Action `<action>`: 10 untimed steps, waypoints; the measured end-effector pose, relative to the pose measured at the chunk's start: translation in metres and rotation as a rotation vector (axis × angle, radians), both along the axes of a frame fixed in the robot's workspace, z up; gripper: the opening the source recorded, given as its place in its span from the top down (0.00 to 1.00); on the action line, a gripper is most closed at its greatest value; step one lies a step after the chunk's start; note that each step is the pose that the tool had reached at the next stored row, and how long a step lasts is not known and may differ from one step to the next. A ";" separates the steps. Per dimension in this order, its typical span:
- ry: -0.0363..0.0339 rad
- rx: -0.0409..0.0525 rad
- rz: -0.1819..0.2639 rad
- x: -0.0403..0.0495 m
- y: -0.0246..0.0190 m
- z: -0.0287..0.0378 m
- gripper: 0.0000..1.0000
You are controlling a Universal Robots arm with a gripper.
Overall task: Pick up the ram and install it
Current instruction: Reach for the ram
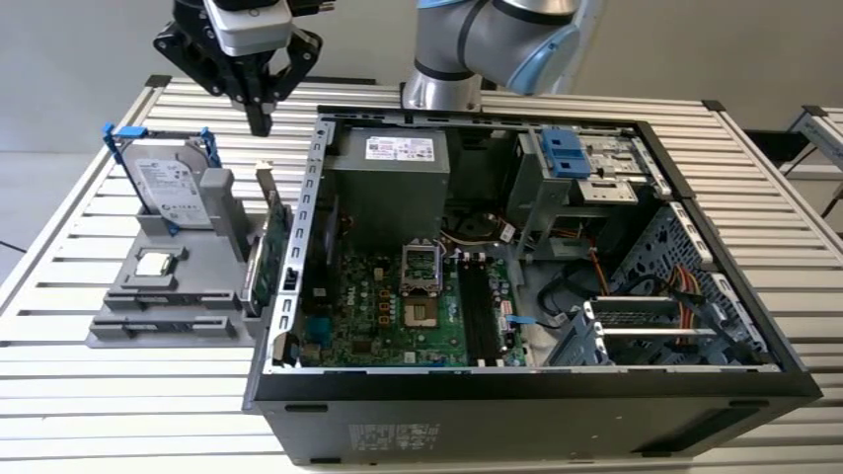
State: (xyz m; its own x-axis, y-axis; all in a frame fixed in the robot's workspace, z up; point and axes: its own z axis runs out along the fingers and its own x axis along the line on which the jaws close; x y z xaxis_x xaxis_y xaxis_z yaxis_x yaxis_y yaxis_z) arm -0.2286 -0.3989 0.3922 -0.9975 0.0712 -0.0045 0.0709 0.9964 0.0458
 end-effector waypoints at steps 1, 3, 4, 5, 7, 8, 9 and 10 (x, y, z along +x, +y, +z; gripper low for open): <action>0.0000 0.0000 0.000 -0.0002 0.0000 0.0000 1.00; 0.0000 0.0000 0.000 -0.0009 0.0000 0.0000 1.00; 0.0000 0.0000 0.000 -0.0010 0.0000 0.0000 1.00; 0.0000 0.0000 0.000 -0.0011 0.0000 0.0000 1.00; 0.0000 0.0000 0.000 -0.0015 0.0000 0.0000 1.00; 0.0000 0.0000 0.000 -0.0016 0.0000 0.0000 1.00; 0.0001 0.0000 0.000 -0.0016 0.0000 -0.0001 1.00; 0.0001 0.0000 0.000 -0.0017 0.0000 0.0000 1.00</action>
